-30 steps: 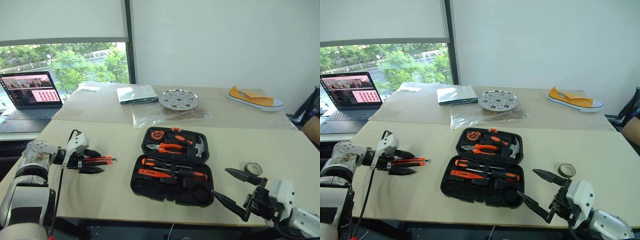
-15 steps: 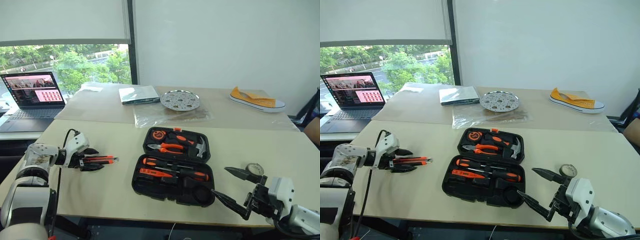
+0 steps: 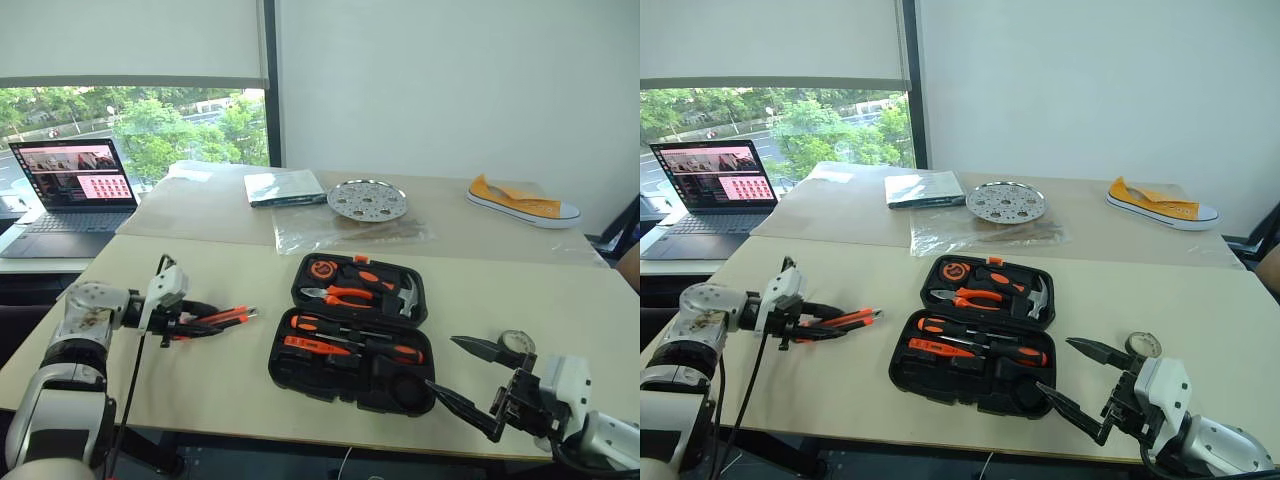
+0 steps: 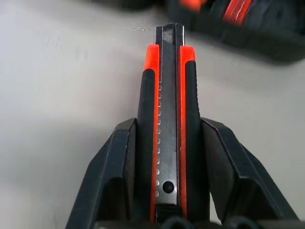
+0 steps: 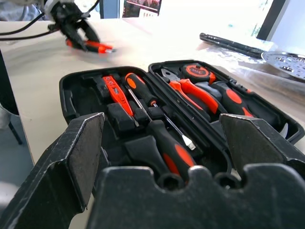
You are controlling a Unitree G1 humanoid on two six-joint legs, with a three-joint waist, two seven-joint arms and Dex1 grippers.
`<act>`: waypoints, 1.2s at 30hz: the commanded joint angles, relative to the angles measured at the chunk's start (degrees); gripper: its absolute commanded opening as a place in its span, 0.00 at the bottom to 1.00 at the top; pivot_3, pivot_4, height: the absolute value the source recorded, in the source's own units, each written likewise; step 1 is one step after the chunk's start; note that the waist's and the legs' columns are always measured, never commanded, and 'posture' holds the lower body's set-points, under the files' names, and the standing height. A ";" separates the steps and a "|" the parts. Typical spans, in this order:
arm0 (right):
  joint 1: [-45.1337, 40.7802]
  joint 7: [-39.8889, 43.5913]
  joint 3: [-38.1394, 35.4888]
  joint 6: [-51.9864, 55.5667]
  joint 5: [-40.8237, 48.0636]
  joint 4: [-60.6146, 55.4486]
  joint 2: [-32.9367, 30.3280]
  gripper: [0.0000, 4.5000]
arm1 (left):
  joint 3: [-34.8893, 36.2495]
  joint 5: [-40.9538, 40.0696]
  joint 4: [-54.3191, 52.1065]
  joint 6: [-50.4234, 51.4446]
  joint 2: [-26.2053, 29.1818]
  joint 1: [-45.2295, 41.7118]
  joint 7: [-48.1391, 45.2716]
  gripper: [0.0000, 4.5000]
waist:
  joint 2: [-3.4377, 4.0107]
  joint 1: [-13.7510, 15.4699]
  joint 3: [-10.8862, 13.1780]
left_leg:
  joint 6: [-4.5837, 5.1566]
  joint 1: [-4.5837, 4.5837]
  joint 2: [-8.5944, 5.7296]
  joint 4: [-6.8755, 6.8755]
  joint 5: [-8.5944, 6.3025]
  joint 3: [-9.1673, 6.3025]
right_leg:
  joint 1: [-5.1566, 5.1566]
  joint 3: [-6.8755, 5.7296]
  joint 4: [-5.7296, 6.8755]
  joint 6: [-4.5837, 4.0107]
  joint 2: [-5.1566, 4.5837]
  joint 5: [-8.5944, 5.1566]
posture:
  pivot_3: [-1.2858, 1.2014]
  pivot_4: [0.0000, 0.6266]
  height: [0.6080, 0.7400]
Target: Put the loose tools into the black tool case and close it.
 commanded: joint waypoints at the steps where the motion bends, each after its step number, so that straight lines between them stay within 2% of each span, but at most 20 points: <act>1: 1.20 1.24 -1.88 -0.75 1.13 -1.17 -0.35 1.00 | -4.05 -8.48 -28.27 19.17 1.28 2.45 -0.10 0.34 | 0.01 -0.06 0.00 | 0.02 0.00 0.00 0.03 -0.01 -0.01 | 0.01 0.00 -0.01 0.01 0.00 0.00 | 0.52 0.24 1.00; 3: 1.24 1.42 -1.60 -0.57 1.09 -1.27 -0.30 1.00 | -6.00 -9.47 -40.12 26.98 -0.29 3.88 3.54 0.34 | 0.04 -0.06 0.01 | 0.07 -0.03 -0.02 0.06 -0.04 -0.01 | 0.04 0.03 -0.04 0.06 -0.01 -0.02 | 0.52 0.24 1.00; 5: 0.99 1.48 -1.33 -0.45 1.05 -1.22 -0.21 1.00 | -8.07 -8.75 -47.34 32.19 -2.50 5.26 8.51 0.34 | 0.09 -0.11 -0.01 | 0.08 -0.01 -0.04 0.12 -0.04 -0.01 | 0.06 0.08 -0.02 0.09 0.02 -0.02 | 0.52 0.24 1.00; 9: 1.01 0.89 -0.71 -0.11 0.97 -2.00 0.27 1.00 | -12.99 -2.94 -52.30 33.94 -6.51 8.20 15.46 0.34 | 0.12 -0.38 0.00 | -0.01 0.21 -0.04 0.10 0.00 0.01 | 0.15 0.29 0.04 0.12 0.12 -0.05 | 0.52 0.24 1.00; 14: 1.42 0.15 -0.13 0.20 0.98 -3.02 0.71 1.00 | -16.66 0.94 -52.20 33.54 -10.03 8.84 19.07 0.34 | 0.13 -0.11 0.00 | -0.10 0.28 -0.03 0.08 0.07 -0.02 | 0.17 0.30 0.09 0.12 0.16 -0.06 | 0.52 0.24 1.00; 19: 1.32 -0.35 0.12 0.29 0.66 -3.38 0.93 1.00 | -20.02 6.73 -46.59 29.09 -12.95 6.90 20.49 0.34 | 0.14 0.11 0.00 | 0.00 0.25 -0.08 0.16 0.03 -0.03 | 0.21 0.32 0.07 0.08 0.12 0.00 | 0.52 0.24 1.00; 31: 1.38 -1.77 0.40 -0.86 -0.69 -3.35 2.39 1.00 | -23.17 11.81 -43.42 26.82 -11.50 5.16 16.32 0.34 | 0.26 0.25 -0.08 | 0.11 0.20 -0.06 0.30 -0.03 -0.04 | 0.23 0.32 0.05 0.05 0.11 0.02 | 0.52 0.24 1.00; 36: 1.07 -2.05 0.17 -1.09 -1.09 -3.05 2.68 1.00 | -23.20 11.00 -44.32 31.48 -14.36 6.15 18.64 0.34 | 0.35 0.31 -0.13 | 0.15 0.21 -0.05 0.30 -0.05 -0.04 | 0.25 0.33 0.05 0.06 0.09 0.02 | 0.52 0.24 1.00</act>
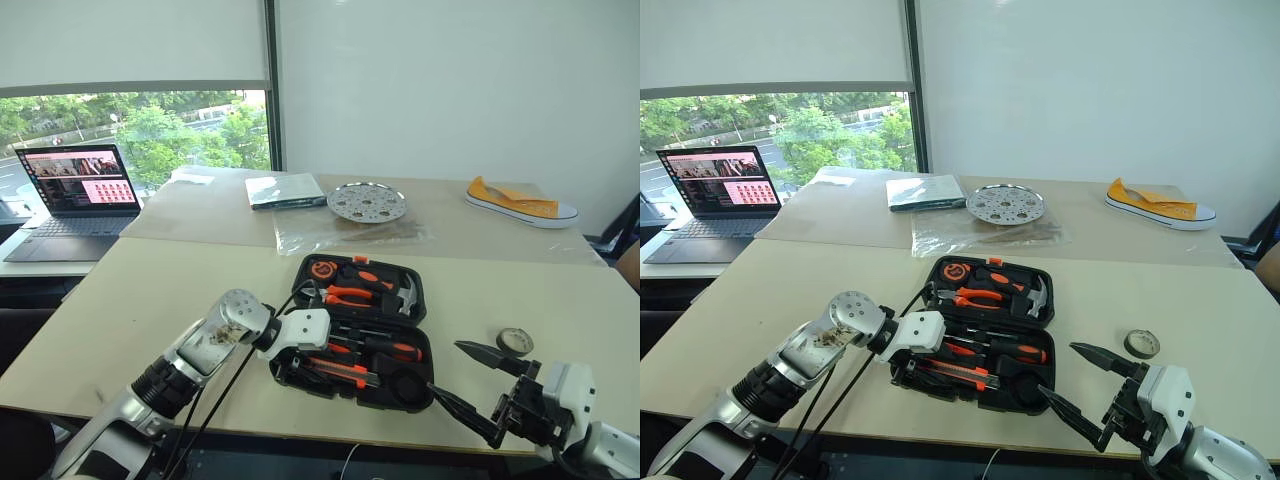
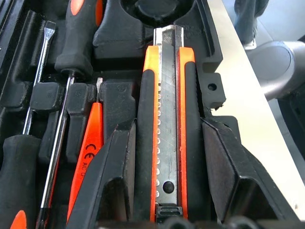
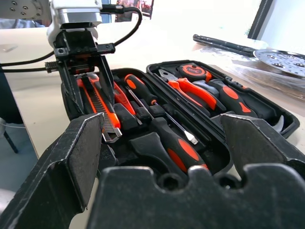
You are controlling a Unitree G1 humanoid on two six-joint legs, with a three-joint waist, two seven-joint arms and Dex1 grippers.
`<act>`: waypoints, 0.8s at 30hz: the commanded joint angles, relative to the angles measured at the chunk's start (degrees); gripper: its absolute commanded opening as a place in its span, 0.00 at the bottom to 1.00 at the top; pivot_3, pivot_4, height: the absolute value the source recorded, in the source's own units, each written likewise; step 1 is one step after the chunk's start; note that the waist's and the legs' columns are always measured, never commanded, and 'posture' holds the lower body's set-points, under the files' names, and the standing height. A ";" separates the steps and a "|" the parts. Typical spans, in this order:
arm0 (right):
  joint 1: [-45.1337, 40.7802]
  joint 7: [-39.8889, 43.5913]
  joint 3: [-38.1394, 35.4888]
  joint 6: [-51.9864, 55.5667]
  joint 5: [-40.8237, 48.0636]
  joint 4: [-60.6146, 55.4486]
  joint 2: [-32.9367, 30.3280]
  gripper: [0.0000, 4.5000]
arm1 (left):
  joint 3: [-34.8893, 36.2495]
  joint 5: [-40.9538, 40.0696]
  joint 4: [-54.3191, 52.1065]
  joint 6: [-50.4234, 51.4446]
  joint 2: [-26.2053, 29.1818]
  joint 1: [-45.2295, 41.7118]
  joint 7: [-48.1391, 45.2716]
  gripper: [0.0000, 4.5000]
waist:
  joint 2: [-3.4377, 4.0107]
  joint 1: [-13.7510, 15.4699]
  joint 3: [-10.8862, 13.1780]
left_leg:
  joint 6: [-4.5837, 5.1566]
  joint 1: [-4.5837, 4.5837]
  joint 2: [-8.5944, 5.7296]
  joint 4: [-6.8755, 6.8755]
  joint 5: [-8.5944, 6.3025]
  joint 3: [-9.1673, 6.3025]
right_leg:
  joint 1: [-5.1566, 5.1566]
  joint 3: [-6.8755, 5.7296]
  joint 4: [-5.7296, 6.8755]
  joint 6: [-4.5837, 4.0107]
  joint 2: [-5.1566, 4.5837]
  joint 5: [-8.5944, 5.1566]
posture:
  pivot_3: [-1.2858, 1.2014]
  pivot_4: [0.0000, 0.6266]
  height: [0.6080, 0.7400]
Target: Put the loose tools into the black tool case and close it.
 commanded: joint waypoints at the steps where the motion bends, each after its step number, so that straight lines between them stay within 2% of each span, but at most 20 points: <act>1: -0.42 -0.36 -0.61 -1.32 -0.06 -1.59 0.16 1.00 | -0.79 -0.42 -0.83 4.73 -2.44 1.45 1.80 0.34 | 0.04 0.22 -0.02 | 0.02 0.00 -0.01 0.00 -0.01 0.00 | 0.02 0.00 -0.01 0.00 -0.01 0.00 | 0.52 0.24 1.00; 3: -0.49 -0.33 -0.64 -1.37 -0.10 -1.52 0.19 1.00 | 0.28 -1.55 -1.87 6.50 -3.70 1.80 2.81 0.56 | 0.05 0.45 -0.03 | 0.12 0.00 -0.02 0.03 -0.07 -0.01 | 0.05 0.00 -0.02 0.01 -0.02 0.00 | 0.52 0.24 1.00; 4: -0.50 -0.32 -0.60 -1.37 -0.12 -1.52 0.21 1.00 | 0.54 -1.89 -2.15 6.25 -3.81 1.84 2.45 0.61 | 0.04 0.46 -0.03 | 0.17 -0.03 -0.02 0.05 -0.09 0.00 | 0.04 0.01 -0.03 0.02 -0.03 -0.01 | 0.52 0.24 1.00; 9: -0.45 -0.21 -0.69 -1.32 -0.02 -1.42 0.19 1.00 | 4.55 -5.04 -2.84 4.02 -4.98 2.19 2.50 0.99 | 0.04 0.22 -0.03 | 0.17 -0.12 -0.01 0.06 -0.10 0.00 | -0.04 0.02 -0.05 0.12 -0.01 -0.08 | 0.52 0.24 1.00; 16: -0.66 -0.35 -0.05 -1.49 -0.45 -1.11 0.57 1.00 | 9.82 -8.91 0.05 -6.54 -3.10 2.58 -2.47 0.99 | 0.05 0.06 -0.02 | 0.16 -0.27 -0.02 0.06 -0.10 -0.01 | -0.15 -0.04 -0.08 0.15 -0.02 -0.11 | 0.52 0.24 1.00; 19: -0.29 -0.20 0.00 -1.48 -0.52 -1.12 0.82 1.00 | 12.73 -11.77 1.66 -9.06 -1.94 2.57 -5.53 0.83 | 0.05 0.01 -0.02 | 0.15 -0.24 -0.02 0.07 -0.10 -0.01 | -0.11 -0.03 -0.07 0.15 -0.03 -0.11 | 0.52 0.24 1.00; 22: 0.08 0.02 -0.08 -1.58 -0.68 -0.91 1.00 1.00 | 13.93 -13.76 2.51 -10.77 -0.47 3.15 -9.03 0.57 | 0.05 -0.08 -0.02 | 0.15 -0.24 -0.02 0.09 -0.09 -0.01 | -0.11 -0.02 -0.05 0.15 -0.03 -0.10 | 0.52 0.24 1.00; 24: 0.08 0.05 -0.10 -1.62 -0.81 -0.73 1.08 1.00 | 13.03 -12.29 3.68 -13.12 0.56 4.57 -10.05 0.41 | 0.05 -0.21 -0.02 | 0.14 -0.23 -0.02 0.09 -0.09 -0.01 | -0.11 -0.02 -0.05 0.15 -0.02 -0.10 | 0.52 0.24 1.00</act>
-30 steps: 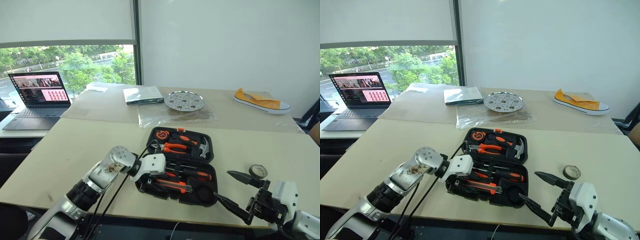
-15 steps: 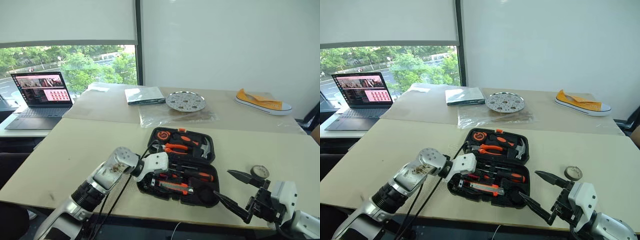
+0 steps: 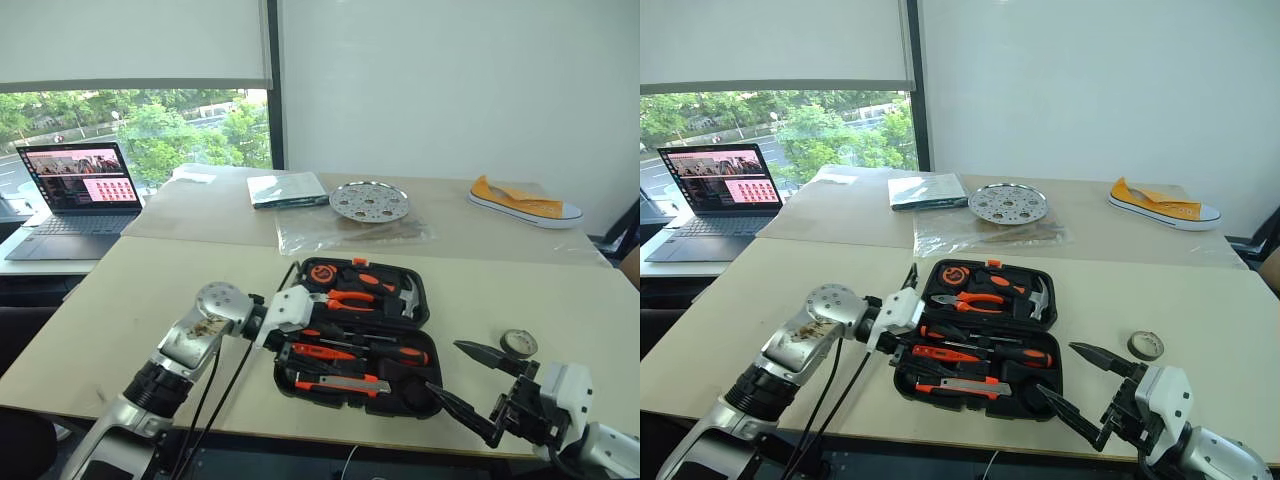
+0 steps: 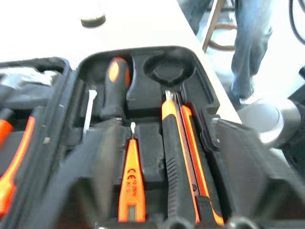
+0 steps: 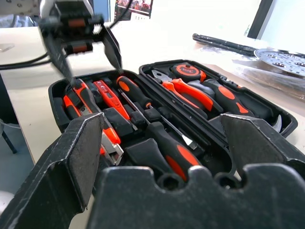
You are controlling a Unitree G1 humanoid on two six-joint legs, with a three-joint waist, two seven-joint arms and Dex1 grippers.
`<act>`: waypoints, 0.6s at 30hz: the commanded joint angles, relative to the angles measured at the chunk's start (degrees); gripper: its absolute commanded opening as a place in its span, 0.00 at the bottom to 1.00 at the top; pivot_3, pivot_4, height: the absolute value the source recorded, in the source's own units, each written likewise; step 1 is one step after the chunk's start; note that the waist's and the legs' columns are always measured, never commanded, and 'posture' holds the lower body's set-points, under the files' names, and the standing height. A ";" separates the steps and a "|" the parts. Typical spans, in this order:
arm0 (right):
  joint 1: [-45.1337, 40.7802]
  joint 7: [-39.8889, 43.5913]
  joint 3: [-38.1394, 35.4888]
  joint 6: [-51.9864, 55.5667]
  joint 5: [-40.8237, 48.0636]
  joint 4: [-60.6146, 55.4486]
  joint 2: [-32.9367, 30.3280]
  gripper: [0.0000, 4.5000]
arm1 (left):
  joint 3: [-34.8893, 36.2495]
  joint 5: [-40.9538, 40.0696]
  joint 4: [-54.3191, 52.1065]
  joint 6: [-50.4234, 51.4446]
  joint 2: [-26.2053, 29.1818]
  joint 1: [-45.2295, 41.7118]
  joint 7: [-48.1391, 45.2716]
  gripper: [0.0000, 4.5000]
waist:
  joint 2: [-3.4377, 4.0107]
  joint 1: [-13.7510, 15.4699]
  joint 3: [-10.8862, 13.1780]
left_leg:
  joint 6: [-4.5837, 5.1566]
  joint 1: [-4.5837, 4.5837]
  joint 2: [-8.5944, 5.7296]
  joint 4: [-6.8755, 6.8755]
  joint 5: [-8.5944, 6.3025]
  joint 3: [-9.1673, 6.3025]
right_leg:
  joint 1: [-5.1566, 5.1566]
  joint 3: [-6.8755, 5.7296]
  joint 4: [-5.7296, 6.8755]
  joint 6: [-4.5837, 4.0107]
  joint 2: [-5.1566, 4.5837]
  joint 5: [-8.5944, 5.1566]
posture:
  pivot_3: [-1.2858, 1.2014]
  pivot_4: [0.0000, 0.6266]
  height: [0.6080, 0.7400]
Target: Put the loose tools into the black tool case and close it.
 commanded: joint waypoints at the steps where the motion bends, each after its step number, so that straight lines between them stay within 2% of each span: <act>1: 0.05 0.06 -0.46 -1.49 0.05 -0.73 0.23 1.00 | 0.05 0.44 0.95 -4.46 1.24 2.46 -2.40 0.32 | 0.01 -0.12 -0.01 | 0.00 0.00 0.00 0.00 0.00 0.00 | 0.00 0.00 0.00 0.00 0.00 0.00 | 0.52 0.24 1.00; 5: 0.05 0.10 -0.50 -1.53 -0.09 -0.50 0.32 1.00 | -1.14 2.95 2.86 -6.43 -0.51 4.28 0.72 0.01 | 0.00 0.00 0.00 | -0.01 0.00 -0.01 0.00 0.00 0.01 | 0.00 0.01 -0.02 0.00 0.01 0.00 | 0.52 0.24 1.00; 12: -0.33 -0.31 -0.11 -1.20 -0.38 -0.61 0.46 1.00 | -3.57 7.94 6.09 -9.09 -2.67 5.47 4.24 0.01 | 0.00 0.12 0.00 | 0.01 -0.01 -0.04 0.01 0.00 0.00 | 0.03 0.00 -0.02 0.01 -0.01 0.01 | 0.52 0.24 1.00; 18: -0.49 -0.62 0.16 -1.34 -0.63 -0.44 0.66 1.00 | -6.23 12.09 7.31 -4.18 -2.32 5.70 6.95 0.01 | 0.01 0.25 -0.01 | 0.04 0.15 -0.04 0.01 -0.02 0.00 | 0.17 0.01 -0.02 0.01 -0.04 0.01 | 0.52 0.24 1.00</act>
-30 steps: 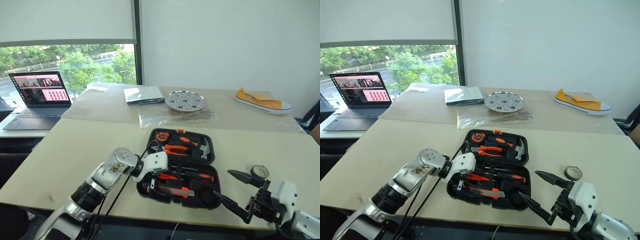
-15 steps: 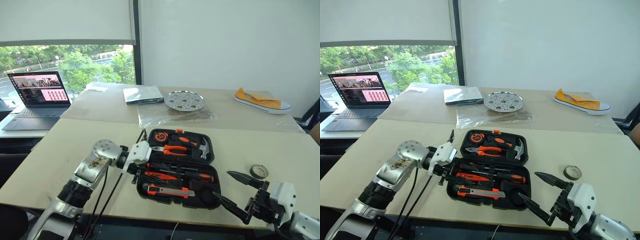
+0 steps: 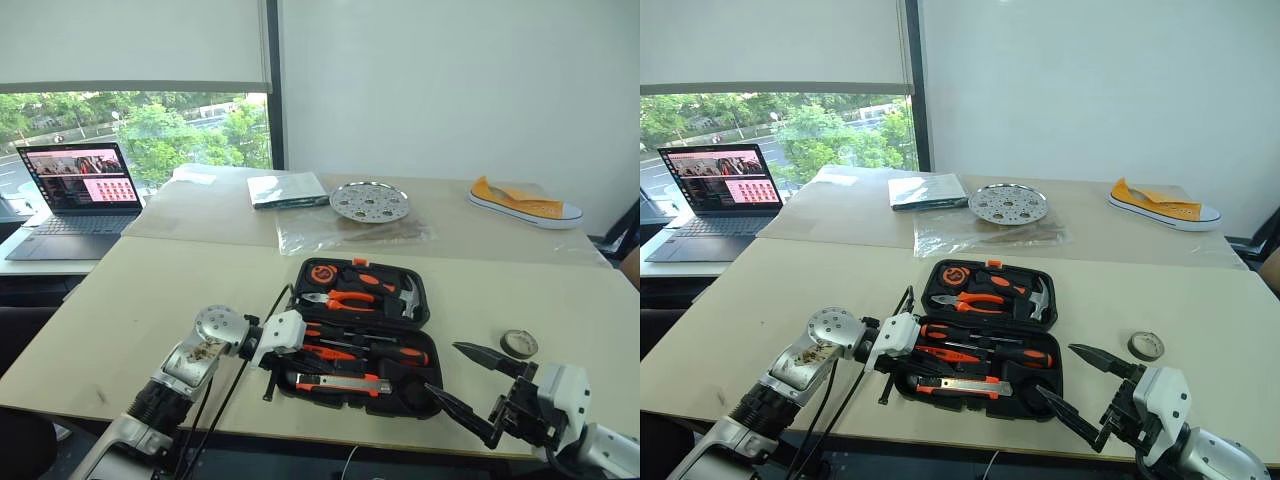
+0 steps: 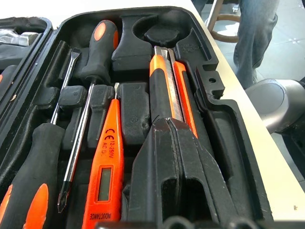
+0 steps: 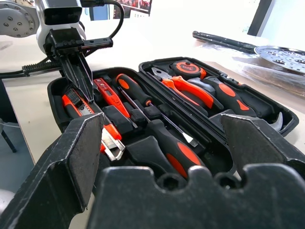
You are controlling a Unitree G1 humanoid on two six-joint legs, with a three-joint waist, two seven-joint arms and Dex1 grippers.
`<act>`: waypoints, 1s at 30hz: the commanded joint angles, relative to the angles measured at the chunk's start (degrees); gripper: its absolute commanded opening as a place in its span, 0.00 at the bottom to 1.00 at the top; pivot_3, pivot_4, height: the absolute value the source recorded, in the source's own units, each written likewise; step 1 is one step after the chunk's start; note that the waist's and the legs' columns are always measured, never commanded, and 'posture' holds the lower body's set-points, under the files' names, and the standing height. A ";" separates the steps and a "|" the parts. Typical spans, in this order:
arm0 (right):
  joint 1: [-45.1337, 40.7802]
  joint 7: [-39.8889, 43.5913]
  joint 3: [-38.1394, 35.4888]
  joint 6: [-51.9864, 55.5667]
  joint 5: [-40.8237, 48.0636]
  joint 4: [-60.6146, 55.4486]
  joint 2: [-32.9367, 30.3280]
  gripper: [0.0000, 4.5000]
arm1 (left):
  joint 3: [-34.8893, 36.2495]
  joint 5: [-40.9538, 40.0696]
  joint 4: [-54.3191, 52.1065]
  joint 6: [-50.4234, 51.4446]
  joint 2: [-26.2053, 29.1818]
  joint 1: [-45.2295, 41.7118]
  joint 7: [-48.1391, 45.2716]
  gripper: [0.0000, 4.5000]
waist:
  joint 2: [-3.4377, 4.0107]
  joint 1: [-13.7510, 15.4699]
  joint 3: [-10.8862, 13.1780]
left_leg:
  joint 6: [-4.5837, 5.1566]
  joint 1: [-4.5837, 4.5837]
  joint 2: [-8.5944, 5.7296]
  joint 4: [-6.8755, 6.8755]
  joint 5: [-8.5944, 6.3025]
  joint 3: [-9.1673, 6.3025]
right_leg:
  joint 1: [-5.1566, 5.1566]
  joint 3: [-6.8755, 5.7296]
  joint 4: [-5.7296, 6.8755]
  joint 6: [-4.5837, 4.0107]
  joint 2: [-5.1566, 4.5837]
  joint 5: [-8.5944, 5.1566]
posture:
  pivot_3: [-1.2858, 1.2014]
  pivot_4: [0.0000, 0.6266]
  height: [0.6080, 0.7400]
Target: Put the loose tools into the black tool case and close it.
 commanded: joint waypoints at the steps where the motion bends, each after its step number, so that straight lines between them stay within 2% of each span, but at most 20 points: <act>1: -0.26 -0.47 -0.37 -1.39 -0.18 -0.68 0.32 1.00 | -3.52 4.57 1.14 5.76 0.40 0.47 2.27 0.01 | 0.00 0.05 0.00 | 0.02 0.08 0.00 0.00 -0.01 0.00 | 0.07 0.00 0.00 0.00 -0.01 0.00 | 0.52 0.24 1.00; 8: 0.52 -0.70 -1.47 -1.53 0.09 -0.80 0.32 1.00 | -6.61 5.51 -1.83 10.43 1.24 0.99 1.38 0.01 | 0.15 -0.25 -0.13 | 0.27 0.21 0.05 -0.01 -0.17 0.01 | 0.15 0.02 0.01 0.00 0.00 0.00 | 0.52 0.24 1.00; 10: 1.22 -1.31 -2.69 -1.69 0.03 -1.30 0.40 1.00 | -4.65 3.88 -1.72 6.69 -0.09 1.45 2.20 0.01 | 0.24 -0.20 -0.18 | 0.20 0.21 0.05 -0.02 -0.13 0.01 | 0.15 0.02 0.00 0.00 0.00 -0.01 | 0.52 0.24 1.00; 12: 2.91 -1.76 -5.06 -1.63 0.79 -2.12 0.44 1.00 | -0.04 -1.26 -2.47 4.88 -1.50 2.33 2.24 0.01 | 0.28 0.05 -0.20 | 0.18 0.19 0.04 -0.02 -0.12 0.02 | 0.14 0.03 -0.02 0.00 -0.04 -0.01 | 0.52 0.24 1.00; 15: 9.05 -0.06 -10.06 -1.73 2.41 -2.82 0.40 1.00 | 8.20 -8.85 -3.16 -0.80 -1.11 4.56 -0.80 0.15 | 0.28 0.12 -0.19 | 0.19 -0.03 0.04 -0.01 -0.12 0.03 | -0.04 0.02 -0.05 0.01 -0.08 -0.01 | 0.52 0.24 1.00; 17: 12.62 0.81 -12.78 -3.14 2.21 -1.91 1.35 1.00 | 12.70 -10.61 -2.07 -3.93 -0.24 5.81 0.38 0.32 | 0.26 0.07 -0.18 | 0.12 -0.18 0.07 -0.01 -0.09 0.00 | -0.18 -0.02 -0.04 0.02 -0.07 -0.01 | 0.52 0.24 1.00; 20: 17.75 2.19 -16.38 -6.08 1.72 0.88 3.61 1.00 | 17.32 -10.96 -0.32 -7.83 3.96 8.55 -1.16 0.56 | 0.29 -0.18 -0.18 | 0.03 -0.17 0.11 -0.03 -0.04 -0.05 | -0.17 -0.08 -0.04 0.00 -0.05 -0.02 | 0.52 0.24 1.00; 25: 22.72 3.85 -19.31 -11.32 -0.95 7.75 6.46 1.00 | 26.05 -16.37 2.18 -5.94 10.74 14.11 -4.20 0.96 | 0.30 -0.51 -0.15 | 0.15 -0.06 0.16 -0.15 -0.14 -0.03 | -0.16 -0.04 -0.07 -0.06 -0.11 -0.16 | 0.52 0.24 1.00; 26: 22.49 3.61 -19.54 -11.51 -1.35 8.50 6.18 1.00 | 27.61 -16.71 3.34 -6.87 11.69 14.90 -4.46 0.99 | 0.31 -0.50 -0.13 | 0.26 -0.07 0.18 -0.17 -0.22 -0.03 | -0.19 -0.06 -0.07 -0.10 -0.21 -0.27 | 0.52 0.24 1.00; 28: 20.36 2.46 -19.82 -10.31 -1.99 8.98 4.11 1.00 | 29.44 -17.51 4.17 -7.06 12.84 15.81 -4.79 0.99 | 0.34 -0.49 -0.10 | 0.25 -0.08 0.17 -0.17 -0.22 -0.02 | -0.20 -0.08 -0.06 -0.13 -0.55 -0.32 | 0.52 0.24 1.00; 30: 15.41 0.94 -19.65 -6.37 -2.89 9.38 -0.91 1.00 | 30.20 -18.75 3.47 -5.74 13.09 15.79 -4.84 0.99 | 0.42 -0.54 -0.05 | 0.24 -0.07 0.15 -0.15 -0.21 0.03 | -0.18 -0.11 -0.05 -0.05 -0.76 -0.28 | 0.52 0.24 1.00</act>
